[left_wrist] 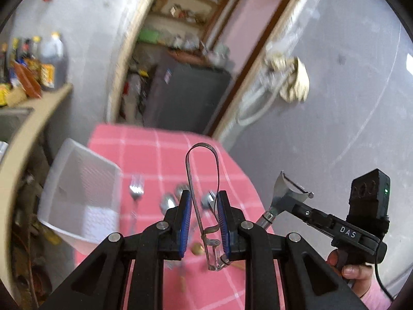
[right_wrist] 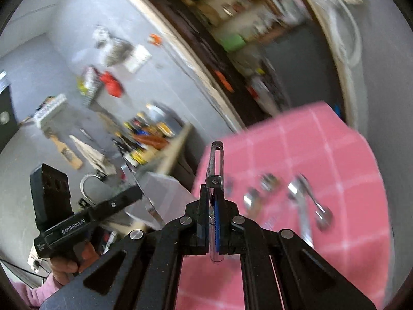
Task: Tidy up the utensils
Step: 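Carry the tong and opener into the white caddy and open both tools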
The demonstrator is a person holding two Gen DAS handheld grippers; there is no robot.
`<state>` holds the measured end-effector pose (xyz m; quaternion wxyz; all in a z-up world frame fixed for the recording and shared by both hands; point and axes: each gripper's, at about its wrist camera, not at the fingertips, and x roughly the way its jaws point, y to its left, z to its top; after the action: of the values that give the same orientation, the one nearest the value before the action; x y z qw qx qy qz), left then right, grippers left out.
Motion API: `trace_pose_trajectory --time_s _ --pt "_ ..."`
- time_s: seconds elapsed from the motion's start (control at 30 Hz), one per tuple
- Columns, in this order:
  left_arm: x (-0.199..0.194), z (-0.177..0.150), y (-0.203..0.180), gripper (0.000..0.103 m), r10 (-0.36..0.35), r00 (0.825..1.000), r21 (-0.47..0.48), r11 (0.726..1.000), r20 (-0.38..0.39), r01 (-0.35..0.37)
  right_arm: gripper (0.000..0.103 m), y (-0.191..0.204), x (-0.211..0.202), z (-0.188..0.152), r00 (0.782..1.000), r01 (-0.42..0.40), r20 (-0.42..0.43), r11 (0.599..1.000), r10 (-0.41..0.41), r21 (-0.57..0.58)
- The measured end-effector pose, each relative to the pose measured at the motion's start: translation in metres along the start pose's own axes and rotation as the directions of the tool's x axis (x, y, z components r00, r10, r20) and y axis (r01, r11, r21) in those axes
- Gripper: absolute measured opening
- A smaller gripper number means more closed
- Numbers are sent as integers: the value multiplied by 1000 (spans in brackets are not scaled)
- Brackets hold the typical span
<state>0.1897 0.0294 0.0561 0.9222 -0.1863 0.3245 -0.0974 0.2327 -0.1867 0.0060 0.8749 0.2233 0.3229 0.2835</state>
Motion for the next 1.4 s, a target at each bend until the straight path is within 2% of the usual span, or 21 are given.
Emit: trace_pose_trajectory --time_s 0.13,0.23,0.37,0.47,0.6,0.8,0.97,1.1,1.2,1.27,1.33,1.4 --pt "-36 29 20 19 74 991 -11 997 109 -73 4 47 20 24 997 -52 61 995 57 -80" --pt "-56 47 37 19 155 971 -8 988 183 -156 4 75 35 35 993 -81 76 989 91 -124" --pt "-60 63 57 19 241 940 5 968 244 -249 4 108 57 36 991 -85 85 975 104 -206" --pt "-51 61 71 19 264 931 14 961 252 -276 3 127 76 31 994 -67 69 961 89 -269" --pt "-30 51 85 19 267 935 19 960 235 -279 3 133 100 18 998 -49 19 947 58 -316" --pt "-14 28 99 20 255 947 41 963 194 -267 4 115 123 -2 998 -43 -59 951 26 -307" --pt "-7 19 104 20 215 965 50 973 151 -224 4 109 133 -11 996 -35 -92 952 7 -303" --pt "-6 17 113 21 170 979 16 985 111 -173 7 106 133 -12 994 -33 -109 954 0 -297" --pt "-7 17 117 29 142 985 -13 990 98 -142 15 104 137 -15 994 -27 -112 956 -6 -292" --pt "-10 16 119 43 136 985 -31 991 107 -133 23 102 136 -15 994 -26 -105 958 -4 -286" --pt "-15 16 120 48 132 983 -46 991 124 -127 30 102 130 -14 997 -15 -82 958 -9 -285" --pt "-19 16 116 49 146 981 -45 989 132 -141 34 102 121 -11 998 5 -51 959 -21 -284"
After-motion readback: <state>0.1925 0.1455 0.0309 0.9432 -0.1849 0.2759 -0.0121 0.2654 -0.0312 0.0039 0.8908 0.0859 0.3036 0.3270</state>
